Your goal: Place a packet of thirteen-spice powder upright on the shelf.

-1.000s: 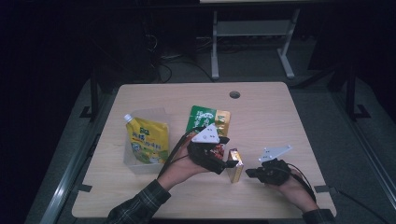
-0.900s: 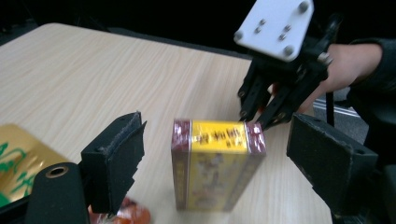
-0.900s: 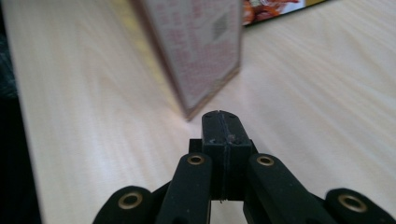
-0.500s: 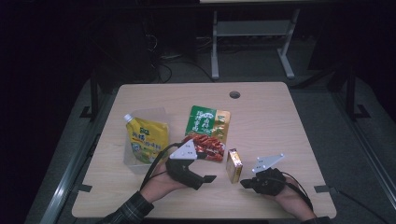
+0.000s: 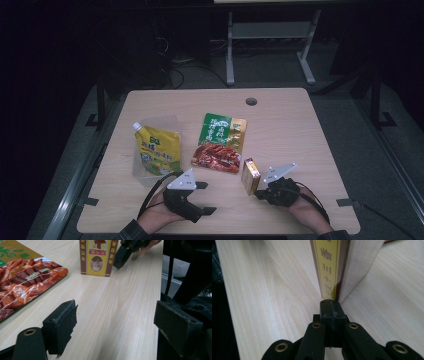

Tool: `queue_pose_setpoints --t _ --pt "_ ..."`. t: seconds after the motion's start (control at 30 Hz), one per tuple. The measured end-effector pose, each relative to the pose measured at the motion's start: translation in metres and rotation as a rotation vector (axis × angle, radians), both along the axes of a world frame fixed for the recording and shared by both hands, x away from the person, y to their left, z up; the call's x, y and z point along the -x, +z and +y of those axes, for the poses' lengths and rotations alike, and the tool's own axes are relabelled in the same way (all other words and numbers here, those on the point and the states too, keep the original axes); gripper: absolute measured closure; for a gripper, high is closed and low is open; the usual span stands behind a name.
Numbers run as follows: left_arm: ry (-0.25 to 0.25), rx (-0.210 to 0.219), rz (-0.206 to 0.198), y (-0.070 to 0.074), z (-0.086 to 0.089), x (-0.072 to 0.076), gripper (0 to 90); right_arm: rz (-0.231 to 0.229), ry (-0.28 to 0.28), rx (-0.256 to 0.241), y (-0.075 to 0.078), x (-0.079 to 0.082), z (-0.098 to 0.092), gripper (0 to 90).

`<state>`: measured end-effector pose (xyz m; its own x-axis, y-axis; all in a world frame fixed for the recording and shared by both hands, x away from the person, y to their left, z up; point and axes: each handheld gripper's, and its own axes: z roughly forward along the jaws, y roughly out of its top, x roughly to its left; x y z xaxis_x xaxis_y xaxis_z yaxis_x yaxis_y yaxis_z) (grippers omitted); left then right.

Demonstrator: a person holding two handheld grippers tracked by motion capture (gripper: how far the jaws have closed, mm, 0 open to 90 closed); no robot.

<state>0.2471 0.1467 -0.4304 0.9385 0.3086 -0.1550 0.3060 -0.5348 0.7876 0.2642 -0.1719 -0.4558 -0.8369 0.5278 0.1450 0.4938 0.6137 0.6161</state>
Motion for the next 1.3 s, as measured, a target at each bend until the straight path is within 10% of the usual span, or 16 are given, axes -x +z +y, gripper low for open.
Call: queue_pose_setpoints --t 0.7,1.03,1.3 --pt "-0.017 -0.008 0.017 -0.003 -0.002 0.0 18.0 -0.051 -0.053 0.022 0.001 -0.026 0.0 89.6" --pt "-0.014 -0.034 0.021 -0.009 -0.002 -0.004 18.0 -0.073 -0.097 -0.108 0.017 -0.009 -0.016 53.1" --pt "-0.006 -0.055 0.035 -0.015 -0.003 -0.006 18.0 -0.114 -0.11 -0.141 0.022 -0.024 -0.003 47.0"
